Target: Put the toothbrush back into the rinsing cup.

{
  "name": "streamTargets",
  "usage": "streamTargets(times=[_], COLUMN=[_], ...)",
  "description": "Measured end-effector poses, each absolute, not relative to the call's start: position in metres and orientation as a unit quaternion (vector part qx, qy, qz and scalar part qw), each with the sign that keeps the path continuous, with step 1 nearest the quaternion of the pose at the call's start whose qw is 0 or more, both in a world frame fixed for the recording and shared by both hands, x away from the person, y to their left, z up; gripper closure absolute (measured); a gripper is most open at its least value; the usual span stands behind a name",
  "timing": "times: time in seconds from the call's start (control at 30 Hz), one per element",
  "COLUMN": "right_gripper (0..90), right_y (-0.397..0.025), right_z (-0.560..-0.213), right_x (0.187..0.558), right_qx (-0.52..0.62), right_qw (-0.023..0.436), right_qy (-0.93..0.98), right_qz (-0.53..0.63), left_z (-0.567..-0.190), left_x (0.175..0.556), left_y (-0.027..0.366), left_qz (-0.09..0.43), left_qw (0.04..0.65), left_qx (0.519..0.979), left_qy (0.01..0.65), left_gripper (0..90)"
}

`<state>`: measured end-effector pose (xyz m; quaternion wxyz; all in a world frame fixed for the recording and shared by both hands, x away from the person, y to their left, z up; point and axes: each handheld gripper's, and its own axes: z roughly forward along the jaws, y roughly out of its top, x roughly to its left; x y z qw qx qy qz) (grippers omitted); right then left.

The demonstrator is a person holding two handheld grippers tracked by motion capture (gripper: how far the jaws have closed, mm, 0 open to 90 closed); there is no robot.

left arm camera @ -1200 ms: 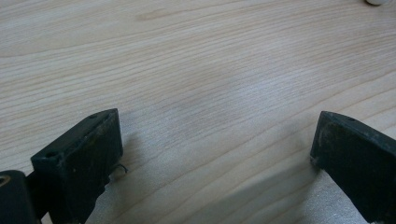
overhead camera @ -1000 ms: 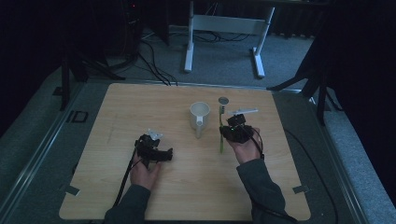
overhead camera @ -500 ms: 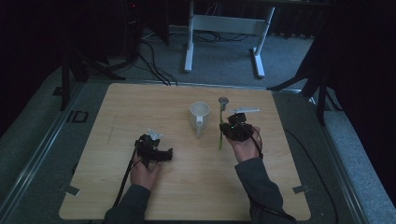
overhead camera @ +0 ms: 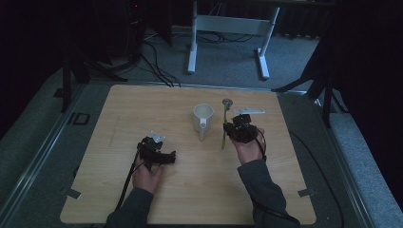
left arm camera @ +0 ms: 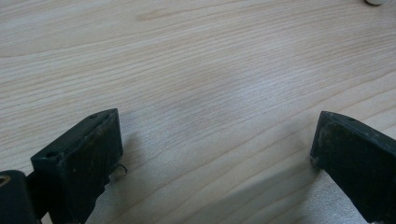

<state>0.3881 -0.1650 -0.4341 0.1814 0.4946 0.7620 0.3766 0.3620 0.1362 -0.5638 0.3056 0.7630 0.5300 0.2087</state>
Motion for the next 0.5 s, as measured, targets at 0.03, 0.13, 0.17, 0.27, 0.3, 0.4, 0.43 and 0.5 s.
streamTargets(times=[0.03,0.13,0.17,0.27,0.3,0.4,0.43,0.5], right_gripper=[81.5,81.5,81.5,81.5,81.5,81.5,81.5,81.5], right_y=[-0.1649,-0.1643,-0.1641,-0.1638,-0.1637,-0.1634,-0.1632,-0.1627], right_z=[-0.4337,-0.4328,-0.4324,-0.4312,-0.4309,-0.4303,-0.4302,-0.4300], right_x=[0.3882,0.3885,0.3884,0.3883,0.3884,0.3887,0.3889,0.3893], right_qx=[0.494,0.490,0.490,0.488,0.487,0.489,0.489,0.490], right_qw=[0.183,0.185,0.185,0.185,0.186,0.187,0.187,0.188], right_qy=[0.762,0.761,0.760,0.758,0.757,0.755,0.754,0.753], right_qz=[0.377,0.383,0.385,0.392,0.393,0.395,0.396,0.397], left_z=[-0.5638,-0.5639,-0.5639,-0.5639,-0.5639,-0.5638,-0.5638,-0.5638], left_x=[0.3620,0.3620,0.3620,0.3620,0.3620,0.3620,0.3620,0.3620], left_y=[0.1361,0.1359,0.1359,0.1359,0.1359,0.1360,0.1360,0.1360], left_qz=[0.209,0.209,0.209,0.209,0.209,0.209,0.209,0.209], left_qw=[0.306,0.307,0.307,0.307,0.307,0.307,0.307,0.307], left_qx=[0.763,0.762,0.761,0.761,0.761,0.762,0.762,0.762], left_qy=[0.530,0.531,0.531,0.531,0.531,0.531,0.531,0.531], left_gripper=[2.4,2.4,2.4,2.4,2.4,2.4,2.4,2.4])
